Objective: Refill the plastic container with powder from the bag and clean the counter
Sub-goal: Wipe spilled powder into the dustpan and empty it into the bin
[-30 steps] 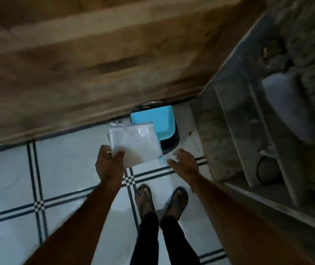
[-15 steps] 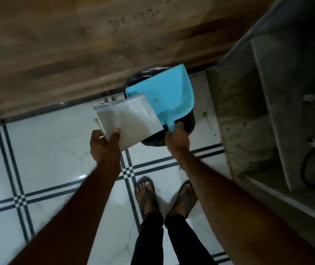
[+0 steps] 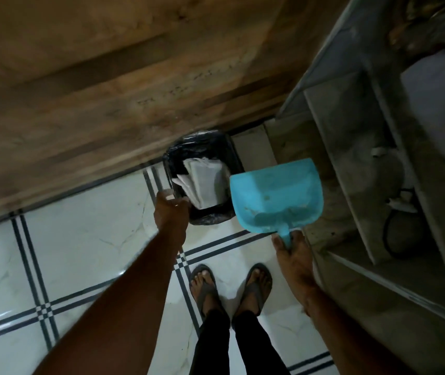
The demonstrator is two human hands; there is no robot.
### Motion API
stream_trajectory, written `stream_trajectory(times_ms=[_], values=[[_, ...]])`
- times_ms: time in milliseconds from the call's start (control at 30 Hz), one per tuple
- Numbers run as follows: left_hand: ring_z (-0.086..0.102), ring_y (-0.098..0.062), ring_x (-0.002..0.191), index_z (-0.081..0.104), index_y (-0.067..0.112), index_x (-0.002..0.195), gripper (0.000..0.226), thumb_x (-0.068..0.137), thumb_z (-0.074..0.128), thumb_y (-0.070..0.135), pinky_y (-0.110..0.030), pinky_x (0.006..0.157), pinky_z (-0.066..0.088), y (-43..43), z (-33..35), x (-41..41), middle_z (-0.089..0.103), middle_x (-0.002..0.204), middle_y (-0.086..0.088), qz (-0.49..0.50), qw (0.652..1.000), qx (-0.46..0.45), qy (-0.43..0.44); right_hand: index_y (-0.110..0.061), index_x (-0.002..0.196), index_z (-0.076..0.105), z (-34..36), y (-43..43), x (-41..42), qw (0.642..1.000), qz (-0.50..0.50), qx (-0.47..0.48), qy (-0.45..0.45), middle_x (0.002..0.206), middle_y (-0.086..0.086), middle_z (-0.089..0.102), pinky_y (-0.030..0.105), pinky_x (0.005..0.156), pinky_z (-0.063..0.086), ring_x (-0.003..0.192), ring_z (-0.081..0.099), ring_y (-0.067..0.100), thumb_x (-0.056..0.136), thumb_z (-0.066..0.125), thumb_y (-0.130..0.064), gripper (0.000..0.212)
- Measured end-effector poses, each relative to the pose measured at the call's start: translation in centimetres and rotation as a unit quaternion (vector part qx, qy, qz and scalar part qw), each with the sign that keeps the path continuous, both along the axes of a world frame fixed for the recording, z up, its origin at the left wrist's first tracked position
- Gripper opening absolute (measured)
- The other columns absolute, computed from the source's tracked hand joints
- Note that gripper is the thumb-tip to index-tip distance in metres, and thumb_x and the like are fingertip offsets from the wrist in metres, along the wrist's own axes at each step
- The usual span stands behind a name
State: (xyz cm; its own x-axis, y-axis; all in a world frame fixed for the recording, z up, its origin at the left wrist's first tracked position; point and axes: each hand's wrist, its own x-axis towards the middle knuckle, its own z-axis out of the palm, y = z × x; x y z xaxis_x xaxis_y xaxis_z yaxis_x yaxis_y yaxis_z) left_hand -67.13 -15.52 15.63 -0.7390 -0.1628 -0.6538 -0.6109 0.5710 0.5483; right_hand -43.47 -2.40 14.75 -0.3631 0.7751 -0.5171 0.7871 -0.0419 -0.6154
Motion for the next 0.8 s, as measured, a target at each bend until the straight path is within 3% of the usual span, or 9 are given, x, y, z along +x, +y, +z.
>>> stream_trajectory(times_ms=[100,200,367,500,600,700,800], values=[[0.063,-0.022,0.099,0.054,0.019,0.13,0.042,0.093,0.071,0.025,-0.029,0.078,0.044,1.6,4.8,0.6,0.065,0.104,0.001,-0.098,0.995,-0.019,0.018,-0.005,0.097,0.063,2.9,-0.8,1.7,0.996,-0.054,-0.068,0.025,0.075,-0.007,0.062,0.029,0.066,0.05,0.068,0.062,0.001,0.093,0.073,-0.027,0.025],[0.066,-0.025,0.109,0.052,0.023,0.136,0.048,0.093,0.07,0.036,-0.036,0.092,0.052,3.3,10.2,1.7,0.068,0.111,0.003,-0.213,0.976,-0.028,0.043,-0.013,0.097,0.067,7.2,-1.8,3.3,0.987,-0.095,-0.118,0.052,0.084,0.001,0.073,0.041,0.077,0.057,0.08,0.07,0.02,0.091,0.076,-0.031,0.021],[0.067,-0.026,0.113,0.051,0.026,0.137,0.053,0.091,0.07,0.042,-0.034,0.093,0.05,7.4,22.5,4.9,0.071,0.123,0.0,-0.358,0.929,-0.001,0.091,-0.013,0.096,0.07,17.4,-1.9,6.0,0.975,-0.142,-0.142,0.093,0.081,-0.007,0.074,0.028,0.075,0.053,0.072,0.068,-0.001,0.089,0.078,-0.022,0.014],[0.069,-0.023,0.103,0.049,0.03,0.134,0.065,0.08,0.064,0.063,-0.047,0.091,0.056,11.0,30.8,7.1,0.067,0.119,0.003,-0.415,0.898,0.058,0.134,-0.021,0.105,0.071,23.5,-0.8,8.1,0.971,-0.151,-0.146,0.112,0.094,-0.006,0.076,0.035,0.084,0.056,0.092,0.071,0.016,0.089,0.077,-0.033,0.02],[0.067,-0.026,0.103,0.048,0.029,0.134,0.068,0.079,0.062,0.066,-0.05,0.089,0.056,14.3,34.8,8.4,0.061,0.123,-0.002,-0.443,0.872,0.099,0.181,-0.027,0.104,0.068,27.2,0.2,9.2,0.969,-0.168,-0.14,0.117,0.081,-0.01,0.07,0.032,0.074,0.052,0.082,0.067,0.016,0.092,0.074,-0.033,0.015],[0.058,-0.028,0.117,0.047,0.026,0.14,0.07,0.083,0.056,0.067,-0.048,0.096,0.053,18.3,37.9,8.9,0.051,0.135,-0.007,-0.492,0.823,0.107,0.261,-0.029,0.109,0.066,29.2,0.5,10.2,0.961,-0.192,-0.15,0.134,0.065,-0.01,0.06,0.026,0.058,0.043,0.062,0.055,0.007,0.094,0.07,-0.037,0.018],[0.048,-0.035,0.126,0.048,0.018,0.145,0.072,0.088,0.055,0.063,-0.047,0.098,0.045,23.3,40.1,8.6,0.047,0.141,-0.014,-0.571,0.719,0.062,0.391,-0.027,0.113,0.064,30.4,0.7,10.9,0.956,-0.214,-0.149,0.133,0.072,-0.01,0.061,0.021,0.056,0.042,0.062,0.054,0.001,0.094,0.069,-0.042,0.025]])
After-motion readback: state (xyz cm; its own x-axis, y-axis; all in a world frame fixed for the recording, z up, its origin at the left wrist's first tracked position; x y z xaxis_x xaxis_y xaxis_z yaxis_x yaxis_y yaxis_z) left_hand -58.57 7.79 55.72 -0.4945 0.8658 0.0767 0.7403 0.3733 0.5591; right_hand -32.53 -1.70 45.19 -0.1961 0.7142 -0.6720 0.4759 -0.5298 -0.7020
